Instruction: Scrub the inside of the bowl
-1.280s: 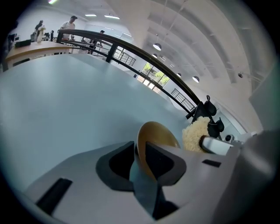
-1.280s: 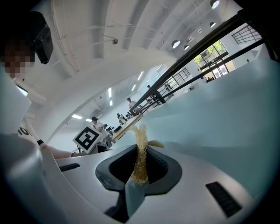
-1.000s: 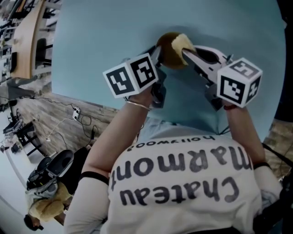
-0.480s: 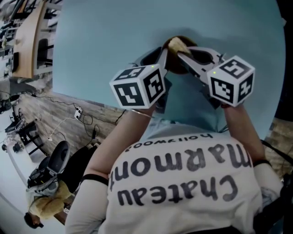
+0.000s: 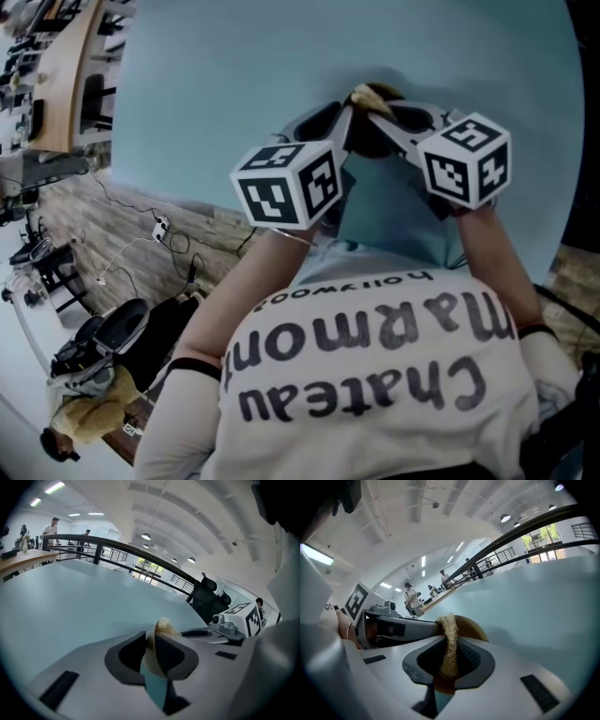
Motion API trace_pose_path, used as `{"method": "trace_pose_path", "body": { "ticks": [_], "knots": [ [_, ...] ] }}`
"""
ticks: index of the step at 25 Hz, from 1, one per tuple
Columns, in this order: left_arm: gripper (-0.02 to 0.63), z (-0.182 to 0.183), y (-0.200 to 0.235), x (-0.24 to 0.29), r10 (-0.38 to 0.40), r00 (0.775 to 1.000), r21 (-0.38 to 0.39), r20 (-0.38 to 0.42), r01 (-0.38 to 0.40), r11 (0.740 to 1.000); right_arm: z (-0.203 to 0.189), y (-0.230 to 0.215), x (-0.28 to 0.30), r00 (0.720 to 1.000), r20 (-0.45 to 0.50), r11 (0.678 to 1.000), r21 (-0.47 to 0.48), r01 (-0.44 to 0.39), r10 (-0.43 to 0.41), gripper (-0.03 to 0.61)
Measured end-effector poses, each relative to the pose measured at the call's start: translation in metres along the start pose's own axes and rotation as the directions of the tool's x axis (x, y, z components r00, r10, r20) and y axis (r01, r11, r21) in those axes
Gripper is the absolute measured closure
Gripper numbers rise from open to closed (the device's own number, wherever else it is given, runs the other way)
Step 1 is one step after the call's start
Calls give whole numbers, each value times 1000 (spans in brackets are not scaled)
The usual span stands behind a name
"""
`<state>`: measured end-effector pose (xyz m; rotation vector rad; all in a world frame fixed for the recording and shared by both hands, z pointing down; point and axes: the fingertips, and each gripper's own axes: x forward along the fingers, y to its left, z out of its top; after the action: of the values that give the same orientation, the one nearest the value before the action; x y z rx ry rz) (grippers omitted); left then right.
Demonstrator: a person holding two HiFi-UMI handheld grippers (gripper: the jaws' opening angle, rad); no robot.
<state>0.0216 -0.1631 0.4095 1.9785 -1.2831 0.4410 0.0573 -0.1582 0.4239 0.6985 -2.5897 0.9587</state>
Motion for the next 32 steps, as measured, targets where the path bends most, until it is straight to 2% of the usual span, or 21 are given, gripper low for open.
{"method": "trace_pose_path", "body": {
  "ticks": [11,16,21,26,32],
  "knots": [
    [560,1,-1,-11,8,999,101,38,-11,995,-5,-4,1,999,33,999,31,40,-41,515],
    [554,-5,-5,-16,-3,999,108,42,-1,994,-15,-7,-5,997,45,996,53,67,-69,515],
    [551,-8,-13,-14,-35,998,113,44,30,993,-21,-12,-11,995,53,994,67,84,-88,515],
    [546,-5,-31,-14,-91,992,141,89,78,987,-22,-19,-25,991,81,991,93,98,-106,515],
    [546,-10,-55,-12,-106,993,206,60,91,974,-30,-25,-48,991,81,990,101,96,-104,515]
  ]
}}
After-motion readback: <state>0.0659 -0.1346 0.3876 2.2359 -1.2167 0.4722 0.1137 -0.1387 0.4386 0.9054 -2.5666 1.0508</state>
